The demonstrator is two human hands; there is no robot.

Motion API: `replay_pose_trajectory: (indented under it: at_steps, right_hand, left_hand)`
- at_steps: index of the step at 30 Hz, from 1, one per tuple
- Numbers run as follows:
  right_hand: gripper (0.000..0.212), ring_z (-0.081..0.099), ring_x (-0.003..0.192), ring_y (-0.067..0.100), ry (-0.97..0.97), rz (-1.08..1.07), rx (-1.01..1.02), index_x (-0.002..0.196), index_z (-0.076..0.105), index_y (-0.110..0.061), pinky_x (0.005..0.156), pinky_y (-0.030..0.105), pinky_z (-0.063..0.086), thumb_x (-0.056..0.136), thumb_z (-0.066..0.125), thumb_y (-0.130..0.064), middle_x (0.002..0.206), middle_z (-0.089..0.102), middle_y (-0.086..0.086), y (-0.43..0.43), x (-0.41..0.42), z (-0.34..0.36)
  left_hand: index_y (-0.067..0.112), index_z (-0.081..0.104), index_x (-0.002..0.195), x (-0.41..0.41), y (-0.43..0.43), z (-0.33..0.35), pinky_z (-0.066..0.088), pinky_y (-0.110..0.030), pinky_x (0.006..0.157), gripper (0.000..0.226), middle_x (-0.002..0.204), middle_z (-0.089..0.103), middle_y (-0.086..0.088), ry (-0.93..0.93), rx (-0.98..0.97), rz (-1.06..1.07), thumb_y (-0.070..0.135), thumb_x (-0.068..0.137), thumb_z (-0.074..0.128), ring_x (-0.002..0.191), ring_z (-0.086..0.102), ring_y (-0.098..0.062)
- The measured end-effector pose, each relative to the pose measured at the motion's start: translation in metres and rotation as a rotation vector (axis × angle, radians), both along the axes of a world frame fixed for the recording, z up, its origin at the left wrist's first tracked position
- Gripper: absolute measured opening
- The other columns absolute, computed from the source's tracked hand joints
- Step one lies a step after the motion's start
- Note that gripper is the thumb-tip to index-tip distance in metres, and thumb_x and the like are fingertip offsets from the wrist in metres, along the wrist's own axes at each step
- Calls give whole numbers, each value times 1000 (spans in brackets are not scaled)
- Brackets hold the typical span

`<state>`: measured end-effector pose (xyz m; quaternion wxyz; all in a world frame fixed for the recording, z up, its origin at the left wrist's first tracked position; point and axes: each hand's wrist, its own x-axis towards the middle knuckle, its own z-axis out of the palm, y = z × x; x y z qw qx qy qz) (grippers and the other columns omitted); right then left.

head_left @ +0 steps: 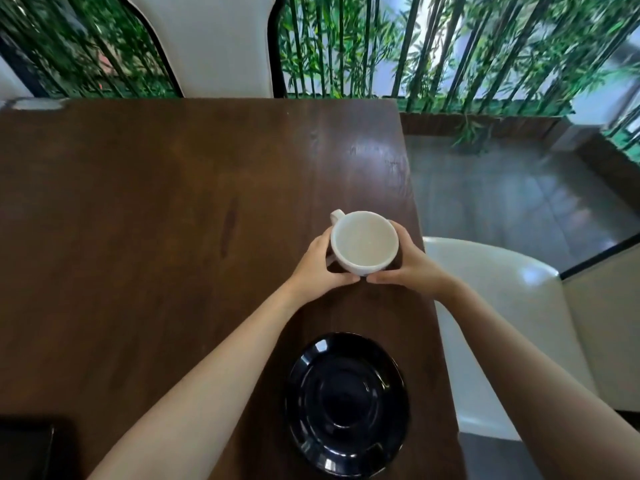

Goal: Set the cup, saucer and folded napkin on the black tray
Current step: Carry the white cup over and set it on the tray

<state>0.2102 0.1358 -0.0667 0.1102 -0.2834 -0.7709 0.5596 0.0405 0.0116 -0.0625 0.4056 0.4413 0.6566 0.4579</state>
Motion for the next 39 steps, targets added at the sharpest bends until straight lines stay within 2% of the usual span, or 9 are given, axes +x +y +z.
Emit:
replay_pose_trajectory:
  at_steps: [4, 8, 16, 18, 24, 31, 33, 37, 39]
  right_hand:
    - [89, 42, 117, -18, 51, 2, -23, 130, 30, -37, 90, 2, 38, 66, 82, -5, 131, 38, -21, 0, -2, 3]
    - [85, 44, 122, -6, 79, 20, -50, 125, 35, -49, 91, 9, 42, 63, 83, -16, 131, 43, -19, -3, -4, 13]
    - [85, 45, 118, -8, 99, 25, -8, 131, 32, -36, 90, 8, 43, 66, 82, -13, 129, 43, -18, -2, -10, 52]
    - [87, 44, 122, -2, 108, 37, -2, 135, 31, -31, 93, 10, 43, 68, 81, -9, 131, 43, -15, -2, -12, 65]
    - [85, 45, 122, 2, 151, 73, 15, 131, 32, -37, 94, 14, 45, 66, 81, -13, 130, 44, -14, -11, -18, 114]
    - [90, 48, 123, 8, 202, 125, 61, 134, 33, -35, 91, 16, 47, 64, 82, -7, 135, 45, 0, -31, -31, 178]
    - [94, 50, 124, 11, 215, 131, 77, 137, 33, -31, 95, 21, 48, 60, 84, -14, 135, 47, 0, -41, -36, 197]
    - [99, 50, 125, 14, 220, 164, 102, 141, 32, -28, 106, 41, 42, 59, 86, -17, 135, 51, 1, -66, -46, 232]
    - [99, 51, 125, 14, 218, 177, 118, 142, 32, -27, 107, 45, 41, 59, 85, -17, 134, 52, 1, -83, -52, 248]
  left_hand:
    - [30, 28, 142, 3, 0, 0, 36, -24, 104, 94, 136, 33, 6, -17, -35, 34, 15, 67, 83, 128, 37, -8]
    - [33, 33, 138, 4, -2, 5, 39, -32, 108, 89, 143, 34, 0, -61, -12, 46, 18, 67, 83, 130, 40, -12]
    - [29, 35, 139, -1, 1, 37, 41, -27, 104, 87, 142, 38, 0, -22, 42, 59, 18, 68, 83, 128, 43, -12]
    - [27, 35, 140, -3, 0, 48, 42, -27, 104, 89, 142, 39, -1, -10, 58, 64, 18, 67, 84, 127, 44, -12]
    - [28, 37, 138, -8, -10, 91, 44, -24, 99, 88, 140, 43, 2, 72, 104, 112, 27, 64, 85, 120, 48, -9]
    - [25, 35, 141, -17, -42, 158, 44, -21, 96, 92, 141, 42, -1, 123, 206, 164, 27, 64, 85, 120, 47, -9]
    - [21, 34, 142, -19, -54, 178, 43, -21, 96, 93, 141, 42, -4, 140, 226, 183, 24, 65, 85, 120, 48, -9]
    - [18, 41, 138, -26, -85, 213, 43, -1, 81, 85, 136, 47, -8, 198, 306, 224, 18, 65, 85, 109, 52, -5]
    - [17, 44, 136, -31, -105, 228, 47, -8, 86, 83, 134, 50, -8, 214, 335, 244, 17, 64, 86, 112, 54, -9]
